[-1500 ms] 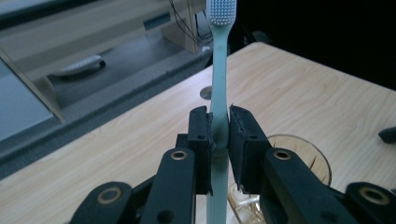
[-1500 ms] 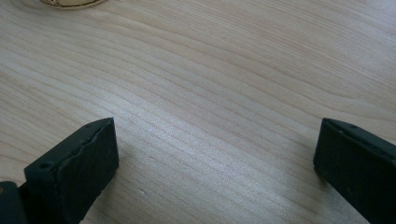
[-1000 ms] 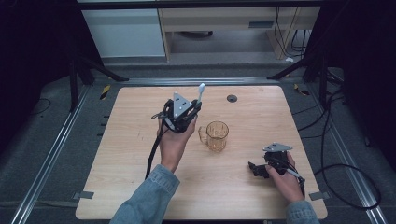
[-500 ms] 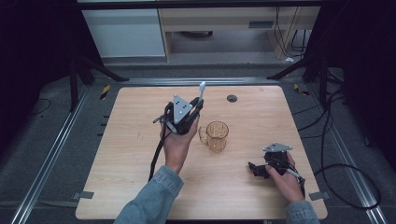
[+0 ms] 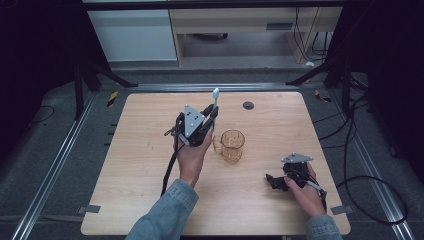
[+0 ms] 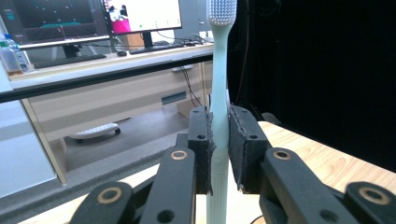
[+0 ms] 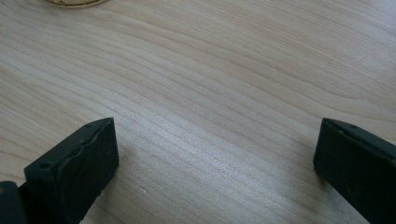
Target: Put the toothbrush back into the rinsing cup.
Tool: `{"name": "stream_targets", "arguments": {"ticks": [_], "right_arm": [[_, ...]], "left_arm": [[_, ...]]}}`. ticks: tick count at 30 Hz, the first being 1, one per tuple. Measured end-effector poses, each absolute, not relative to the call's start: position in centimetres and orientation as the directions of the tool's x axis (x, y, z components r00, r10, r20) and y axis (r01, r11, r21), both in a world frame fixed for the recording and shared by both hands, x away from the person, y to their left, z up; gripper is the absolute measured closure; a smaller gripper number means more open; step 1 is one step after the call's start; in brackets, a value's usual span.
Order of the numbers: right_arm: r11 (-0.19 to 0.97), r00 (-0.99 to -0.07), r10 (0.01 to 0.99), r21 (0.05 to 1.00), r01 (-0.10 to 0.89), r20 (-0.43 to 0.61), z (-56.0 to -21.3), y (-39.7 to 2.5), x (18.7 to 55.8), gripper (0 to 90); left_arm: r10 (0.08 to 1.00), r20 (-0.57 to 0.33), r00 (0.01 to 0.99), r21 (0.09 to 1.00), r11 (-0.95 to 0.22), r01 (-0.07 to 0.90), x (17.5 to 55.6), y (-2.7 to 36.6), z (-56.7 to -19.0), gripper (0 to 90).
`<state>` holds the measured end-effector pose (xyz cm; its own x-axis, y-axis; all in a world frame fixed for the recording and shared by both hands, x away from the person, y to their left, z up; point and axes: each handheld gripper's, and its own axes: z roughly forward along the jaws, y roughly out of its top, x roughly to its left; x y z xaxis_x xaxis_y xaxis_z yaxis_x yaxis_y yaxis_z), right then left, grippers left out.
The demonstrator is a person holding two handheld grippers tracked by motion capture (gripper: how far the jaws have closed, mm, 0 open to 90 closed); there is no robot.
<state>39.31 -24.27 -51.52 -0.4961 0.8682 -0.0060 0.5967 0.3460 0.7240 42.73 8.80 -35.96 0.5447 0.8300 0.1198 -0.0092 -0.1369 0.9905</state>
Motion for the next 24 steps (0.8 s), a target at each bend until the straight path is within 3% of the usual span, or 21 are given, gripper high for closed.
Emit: {"name": "stream_targets", "arguments": {"ticks": [24], "right_arm": [[0.349, -0.501, 0.866, 0.725, 0.594, -0.006, -51.5, -24.2, 39.3, 0.4]], "left_arm": [[0.827, 0.048, 0.560, 0.999, -0.029, -0.042, 42.7, 8.9, -38.4, 78.8]]}}
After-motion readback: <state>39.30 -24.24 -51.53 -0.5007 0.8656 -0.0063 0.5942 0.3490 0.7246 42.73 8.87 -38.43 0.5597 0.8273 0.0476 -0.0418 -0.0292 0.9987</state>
